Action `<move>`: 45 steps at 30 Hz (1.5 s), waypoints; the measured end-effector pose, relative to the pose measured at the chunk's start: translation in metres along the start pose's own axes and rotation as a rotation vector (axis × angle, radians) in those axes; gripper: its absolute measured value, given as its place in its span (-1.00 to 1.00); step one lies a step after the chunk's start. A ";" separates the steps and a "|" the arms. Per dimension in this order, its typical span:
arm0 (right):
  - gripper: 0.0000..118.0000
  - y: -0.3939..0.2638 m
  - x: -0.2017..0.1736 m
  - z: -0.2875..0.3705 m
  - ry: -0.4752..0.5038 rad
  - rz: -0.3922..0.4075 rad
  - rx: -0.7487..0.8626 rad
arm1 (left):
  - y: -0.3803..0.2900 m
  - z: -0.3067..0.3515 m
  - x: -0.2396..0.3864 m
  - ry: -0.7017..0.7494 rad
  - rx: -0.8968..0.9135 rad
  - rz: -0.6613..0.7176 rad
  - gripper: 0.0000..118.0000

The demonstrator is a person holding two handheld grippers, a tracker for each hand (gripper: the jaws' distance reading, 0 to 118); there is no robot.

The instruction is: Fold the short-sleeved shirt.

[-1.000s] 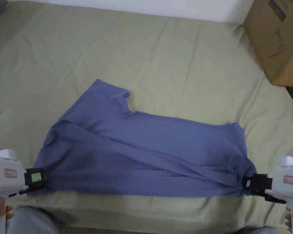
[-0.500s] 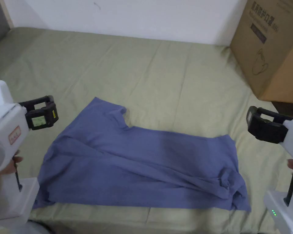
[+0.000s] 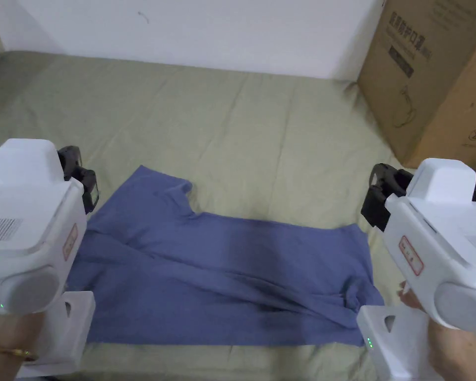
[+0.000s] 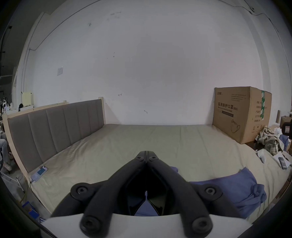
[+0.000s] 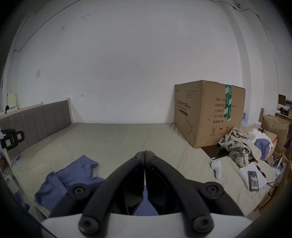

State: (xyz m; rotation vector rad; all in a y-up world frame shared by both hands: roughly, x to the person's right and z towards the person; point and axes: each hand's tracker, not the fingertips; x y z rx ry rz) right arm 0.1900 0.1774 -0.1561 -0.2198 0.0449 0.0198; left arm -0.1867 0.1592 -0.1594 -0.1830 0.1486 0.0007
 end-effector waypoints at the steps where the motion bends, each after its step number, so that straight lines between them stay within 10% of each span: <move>1: -1.00 0.000 -0.001 -0.001 0.002 0.000 -0.001 | 0.001 -0.003 0.000 -0.012 -0.016 0.004 -1.00; 12: -1.00 0.001 -0.002 -0.048 0.008 -0.005 -0.057 | 0.023 -0.127 -0.016 -0.081 -0.270 0.012 -0.95; 14: -1.00 0.001 -0.003 -0.059 0.010 -0.010 -0.070 | 0.021 -0.165 -0.019 -0.081 -0.384 -0.004 -0.50; 17: -1.00 0.000 -0.003 -0.078 0.018 -0.012 -0.091 | 0.005 -0.225 -0.024 -0.064 -0.576 -0.029 0.91; 18: -1.00 -0.001 -0.004 -0.084 0.023 -0.011 -0.101 | -0.003 -0.240 -0.026 -0.050 -0.630 -0.039 1.00; 29: -1.00 -0.026 -0.010 -0.147 0.026 0.047 -0.227 | -0.109 -0.350 -0.026 -0.015 -1.073 -0.021 0.95; 35: -1.00 -0.034 -0.008 -0.154 0.017 0.041 -0.253 | -0.119 -0.348 -0.024 -0.032 -1.060 -0.001 0.19; 38: -1.00 -0.034 -0.008 -0.152 0.024 0.048 -0.260 | -0.106 -0.340 -0.021 -0.088 -0.976 -0.035 -1.00; 45: -1.00 -0.020 0.014 -0.157 0.042 0.035 -0.320 | -0.080 -0.295 -0.021 -0.131 -0.805 -0.021 -1.00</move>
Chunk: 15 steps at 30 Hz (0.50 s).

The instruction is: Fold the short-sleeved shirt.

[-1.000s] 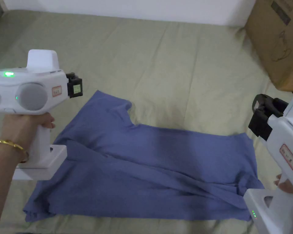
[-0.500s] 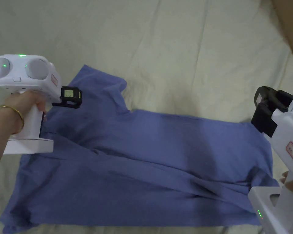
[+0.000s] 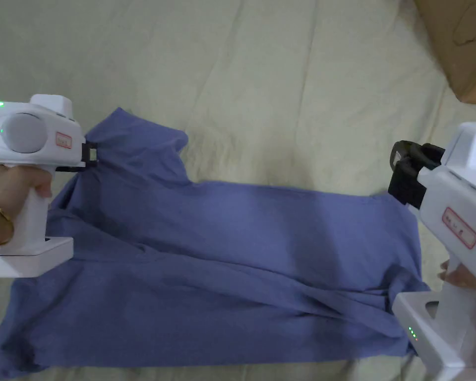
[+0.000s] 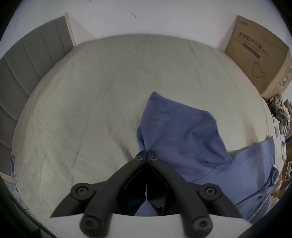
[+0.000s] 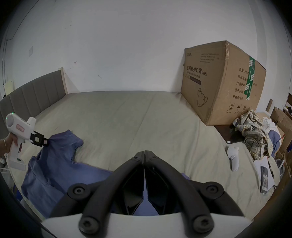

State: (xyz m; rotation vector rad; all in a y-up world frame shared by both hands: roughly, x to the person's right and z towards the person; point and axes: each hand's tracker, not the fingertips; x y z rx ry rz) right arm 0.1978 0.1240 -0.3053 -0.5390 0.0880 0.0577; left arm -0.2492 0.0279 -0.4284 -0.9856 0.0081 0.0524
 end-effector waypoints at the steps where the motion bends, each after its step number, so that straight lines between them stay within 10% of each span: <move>1: -1.00 0.003 0.008 -0.003 -0.004 -0.005 -0.011 | -0.001 0.007 -0.002 -0.011 0.019 0.009 -1.00; 4: -0.79 0.015 0.036 -0.024 -0.052 -0.005 -0.118 | -0.004 0.023 -0.008 -0.027 0.056 0.054 -1.00; 6: 0.42 0.019 0.056 -0.047 -0.058 -0.028 -0.226 | -0.005 0.029 -0.011 -0.039 0.071 0.074 -1.00; 8: 1.00 0.016 0.074 -0.074 -0.076 -0.053 -0.361 | -0.006 0.033 -0.013 -0.037 0.072 0.079 -1.00; 15: 0.94 -0.022 0.104 -0.154 -0.206 -0.110 -0.633 | -0.008 0.037 -0.010 -0.032 0.070 0.101 -1.00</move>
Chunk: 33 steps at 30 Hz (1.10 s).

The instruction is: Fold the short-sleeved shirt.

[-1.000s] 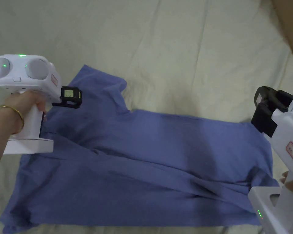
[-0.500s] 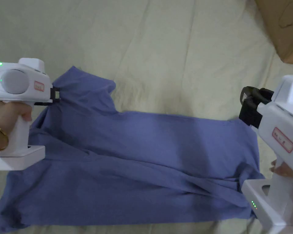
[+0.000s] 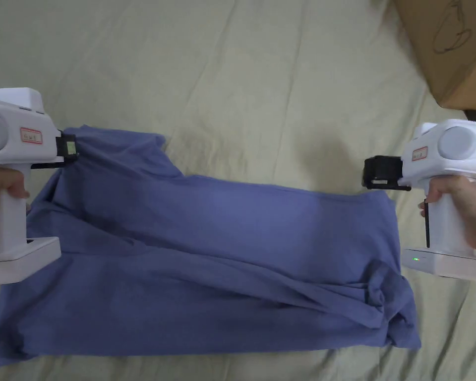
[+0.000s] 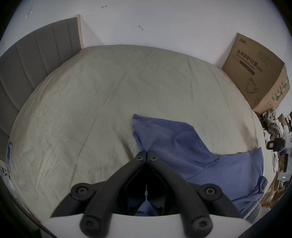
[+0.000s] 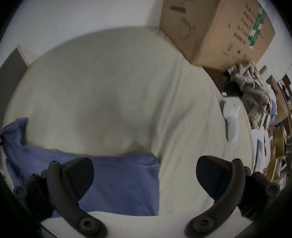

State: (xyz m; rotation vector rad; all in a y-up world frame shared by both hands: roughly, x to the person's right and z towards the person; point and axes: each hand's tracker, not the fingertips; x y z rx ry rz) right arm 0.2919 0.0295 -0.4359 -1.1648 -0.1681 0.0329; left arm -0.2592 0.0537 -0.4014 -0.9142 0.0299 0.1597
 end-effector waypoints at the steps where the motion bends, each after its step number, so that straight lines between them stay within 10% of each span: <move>1: 0.94 -0.002 -0.001 -0.011 -0.029 -0.029 -0.021 | 0.000 0.000 0.000 0.003 0.000 -0.001 -1.00; 5: 0.46 -0.007 -0.004 -0.035 0.000 -0.101 -0.037 | 0.002 -0.002 0.001 0.009 -0.004 -0.003 -1.00; 9: -0.86 -0.013 -0.011 -0.046 0.033 -0.122 -0.058 | 0.001 -0.008 -0.001 0.010 -0.021 0.001 -1.00; 33: -0.92 -0.182 0.044 0.135 0.240 -0.094 0.277 | -0.137 0.138 -0.053 -0.112 0.047 0.145 -1.00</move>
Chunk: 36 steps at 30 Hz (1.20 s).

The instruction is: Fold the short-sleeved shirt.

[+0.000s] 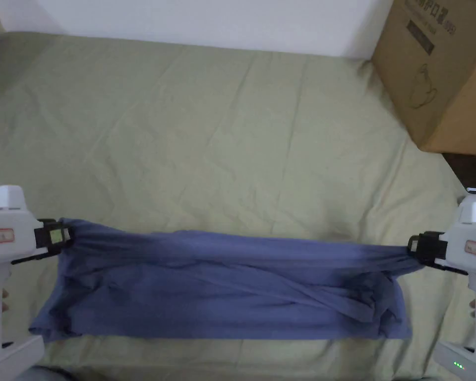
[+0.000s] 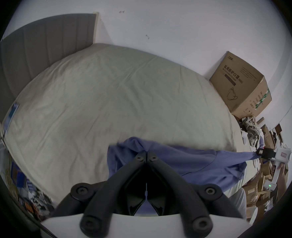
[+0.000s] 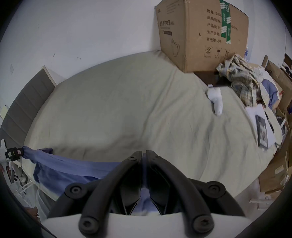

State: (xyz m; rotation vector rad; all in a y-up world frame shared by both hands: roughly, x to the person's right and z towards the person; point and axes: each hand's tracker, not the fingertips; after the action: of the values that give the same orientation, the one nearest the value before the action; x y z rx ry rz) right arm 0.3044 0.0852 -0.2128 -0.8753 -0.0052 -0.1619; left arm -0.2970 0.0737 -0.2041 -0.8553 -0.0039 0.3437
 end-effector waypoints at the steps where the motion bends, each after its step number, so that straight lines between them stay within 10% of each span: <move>1: -0.92 -0.012 0.001 -0.001 -0.002 -0.005 -0.015 | -0.011 -0.001 -0.003 0.015 -0.017 0.021 -1.00; 4: -0.92 -0.045 0.007 -0.004 -0.007 -0.051 -0.064 | -0.042 -0.009 -0.013 0.075 -0.075 0.130 -0.91; 6: -0.83 -0.061 0.009 -0.006 -0.018 -0.061 -0.086 | -0.056 -0.015 -0.018 0.172 -0.118 0.173 -0.40; 10: 0.58 -0.062 0.016 0.006 -0.114 -0.013 -0.076 | -0.057 -0.005 -0.026 0.244 -0.040 0.177 0.58; 20: 0.81 0.000 -0.028 0.101 -0.085 0.006 0.491 | -0.001 0.079 0.058 0.247 0.528 -0.150 0.88; 25: 0.81 -0.004 -0.078 0.122 -0.032 0.126 0.661 | -0.018 0.086 0.104 0.278 0.673 -0.347 0.69; 27: 0.74 -0.008 -0.091 0.126 -0.023 0.155 0.689 | -0.024 0.082 0.111 0.267 0.678 -0.390 0.08; 29: 0.71 -0.011 -0.101 0.128 -0.001 0.163 0.697 | -0.028 0.081 0.117 0.245 0.667 -0.387 -0.05; 31: 0.21 -0.016 -0.108 0.131 0.032 0.175 0.720 | -0.030 0.080 0.119 0.193 0.658 -0.360 -0.93; 33: -1.00 -0.018 -0.115 0.130 0.017 0.191 0.735 | -0.034 0.075 0.122 0.190 0.668 -0.355 -1.00; 36: -1.00 -0.019 -0.114 0.129 0.044 0.228 0.716 | -0.034 0.069 0.124 0.156 0.662 -0.352 -1.00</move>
State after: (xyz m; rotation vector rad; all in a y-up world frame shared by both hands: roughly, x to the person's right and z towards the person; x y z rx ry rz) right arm 0.1972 0.1878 -0.1233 -0.1534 0.0737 0.0388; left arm -0.1791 0.1412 -0.1497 -0.2119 0.0983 -0.0615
